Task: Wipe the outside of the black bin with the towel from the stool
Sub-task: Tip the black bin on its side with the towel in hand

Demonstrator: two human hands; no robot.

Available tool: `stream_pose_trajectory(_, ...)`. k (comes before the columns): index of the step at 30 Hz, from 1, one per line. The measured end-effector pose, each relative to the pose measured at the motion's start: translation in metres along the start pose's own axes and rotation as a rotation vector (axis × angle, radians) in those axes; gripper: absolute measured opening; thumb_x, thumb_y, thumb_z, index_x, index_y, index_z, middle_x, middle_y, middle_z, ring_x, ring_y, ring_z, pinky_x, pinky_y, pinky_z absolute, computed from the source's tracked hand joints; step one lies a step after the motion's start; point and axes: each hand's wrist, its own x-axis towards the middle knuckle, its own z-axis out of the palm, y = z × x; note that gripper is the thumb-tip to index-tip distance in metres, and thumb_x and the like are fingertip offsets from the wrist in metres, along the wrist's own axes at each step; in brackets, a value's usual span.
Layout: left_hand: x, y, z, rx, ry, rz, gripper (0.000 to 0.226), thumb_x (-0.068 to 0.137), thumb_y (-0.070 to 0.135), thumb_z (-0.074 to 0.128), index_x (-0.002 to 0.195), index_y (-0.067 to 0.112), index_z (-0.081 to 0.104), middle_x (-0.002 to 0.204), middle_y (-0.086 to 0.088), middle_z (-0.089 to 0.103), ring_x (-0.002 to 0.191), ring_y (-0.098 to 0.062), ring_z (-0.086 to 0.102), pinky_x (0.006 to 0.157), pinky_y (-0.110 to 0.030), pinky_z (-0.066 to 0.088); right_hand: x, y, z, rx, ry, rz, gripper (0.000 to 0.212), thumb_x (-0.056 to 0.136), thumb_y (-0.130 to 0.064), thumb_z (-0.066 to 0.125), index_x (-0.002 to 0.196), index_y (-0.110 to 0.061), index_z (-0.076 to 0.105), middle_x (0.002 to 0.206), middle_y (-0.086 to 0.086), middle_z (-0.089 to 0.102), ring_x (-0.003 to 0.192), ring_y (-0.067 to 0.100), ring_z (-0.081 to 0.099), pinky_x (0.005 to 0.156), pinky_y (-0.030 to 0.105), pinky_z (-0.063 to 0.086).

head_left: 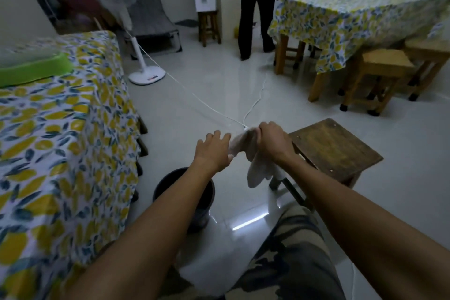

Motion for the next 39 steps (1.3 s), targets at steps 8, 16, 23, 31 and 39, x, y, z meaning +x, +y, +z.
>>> stream_pose_trajectory(8,-0.009,-0.045,0.036,-0.011,-0.076,-0.089,0.066,0.097,0.048,0.055,0.151,0.021,0.031,0.152,-0.012,0.039,0.136,-0.034,0.041,0.104,-0.050,0.040,0.009,-0.016,0.058,0.032,0.008,-0.005,0.021,0.104,-0.025,0.044,0.099,-0.015,0.062,0.099,0.005,0.060,0.090,0.028,0.064,0.080,0.044,0.056)
stream_pose_trajectory(16,0.030,-0.060,0.116,-0.065,-0.258,-0.106,0.062,0.095,0.047,0.058,0.146,0.021,0.037,0.147,-0.011,0.045,0.133,-0.034,0.045,0.102,-0.052,0.045,0.037,-0.002,0.142,0.053,-0.109,0.083,0.015,0.100,-0.024,0.053,0.103,-0.012,0.061,0.097,0.004,0.055,0.080,0.022,0.055,0.071,0.035,0.046)
stream_pose_trajectory(23,0.071,-0.062,0.197,-0.089,-0.401,-0.104,0.057,0.094,0.045,0.058,0.142,0.021,0.041,0.142,-0.012,0.048,0.128,-0.035,0.048,0.098,-0.050,0.043,0.061,0.031,0.223,0.106,-0.197,0.212,0.023,0.104,-0.032,0.052,0.103,-0.013,0.065,0.097,0.004,0.064,0.079,0.019,0.063,0.070,0.031,0.053)
stream_pose_trajectory(31,0.104,-0.075,0.293,-0.120,-0.588,-0.162,0.058,0.097,0.044,0.054,0.148,0.023,0.037,0.145,-0.014,0.048,0.129,-0.036,0.048,0.101,-0.050,0.042,0.074,0.068,0.301,0.177,-0.238,0.354,0.036,0.107,-0.037,0.038,0.109,-0.018,0.069,0.101,0.002,0.071,0.086,0.017,0.068,0.077,0.034,0.059)
stream_pose_trajectory(39,0.124,-0.072,0.338,-0.192,-0.691,-0.223,0.048,0.100,0.020,0.046,0.147,0.028,0.044,0.138,-0.016,0.058,0.120,-0.038,0.060,0.096,-0.049,0.050,0.074,0.092,0.331,0.211,-0.282,0.451,0.042,0.109,-0.037,0.033,0.113,-0.013,0.066,0.105,0.007,0.070,0.094,0.023,0.067,0.085,0.044,0.058)
